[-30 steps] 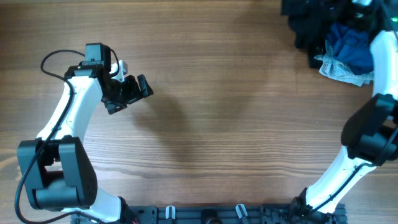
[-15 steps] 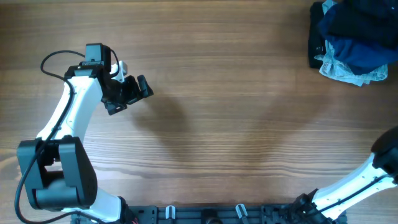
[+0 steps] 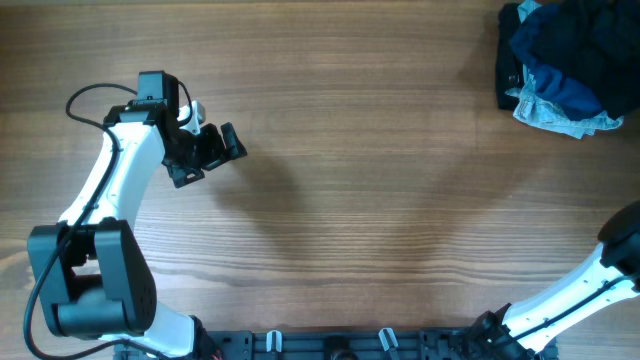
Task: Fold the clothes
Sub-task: 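Place the bundle on the clothes pile at top right and release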
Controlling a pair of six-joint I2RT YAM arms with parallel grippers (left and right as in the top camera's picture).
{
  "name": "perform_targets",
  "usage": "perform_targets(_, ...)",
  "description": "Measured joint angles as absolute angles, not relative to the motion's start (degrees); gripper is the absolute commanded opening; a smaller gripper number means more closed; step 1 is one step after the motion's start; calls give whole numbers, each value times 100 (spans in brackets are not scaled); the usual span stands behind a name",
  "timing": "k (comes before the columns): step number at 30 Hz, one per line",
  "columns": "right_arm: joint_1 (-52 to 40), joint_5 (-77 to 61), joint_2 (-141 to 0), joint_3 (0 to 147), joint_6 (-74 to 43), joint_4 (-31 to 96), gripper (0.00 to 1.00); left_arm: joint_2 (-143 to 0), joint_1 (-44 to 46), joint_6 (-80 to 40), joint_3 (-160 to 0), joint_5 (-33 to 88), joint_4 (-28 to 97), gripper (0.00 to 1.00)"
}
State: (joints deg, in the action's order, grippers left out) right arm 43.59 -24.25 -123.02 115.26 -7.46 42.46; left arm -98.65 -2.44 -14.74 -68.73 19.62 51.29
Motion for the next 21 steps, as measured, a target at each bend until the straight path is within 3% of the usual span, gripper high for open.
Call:
perform_targets(7, 4359, -1955, -12261, 12256, -961, 4685, 98, -9865, -244, -1474, -6873, 1962, 5146, 100)
perform_targets(8, 4359, -1769, -12154, 12335, -985, 4724, 81, -9865, -244, -1474, -6873, 1962, 5146, 100)
perform_targets(9, 4359, -1684, -12064, 12350, -1002, 4746, 48, -9867, -244, -1474, -6873, 1962, 5146, 100)
perform_targets(10, 4362, -1664, -11985, 12359, -1026, 4759, 4, -9865, -244, -1474, -6873, 1962, 5146, 100)
perform_targets(15, 3990, -3218, -11904, 12392, -1236, 4379, 4, -9865, -244, -1490, -6873, 1962, 5103, 100)
perform_targets(21, 3087, -3712, -12781, 12460, -2174, 3465, 4, -9865, -244, -1538, -6873, 1966, 5260, 100)
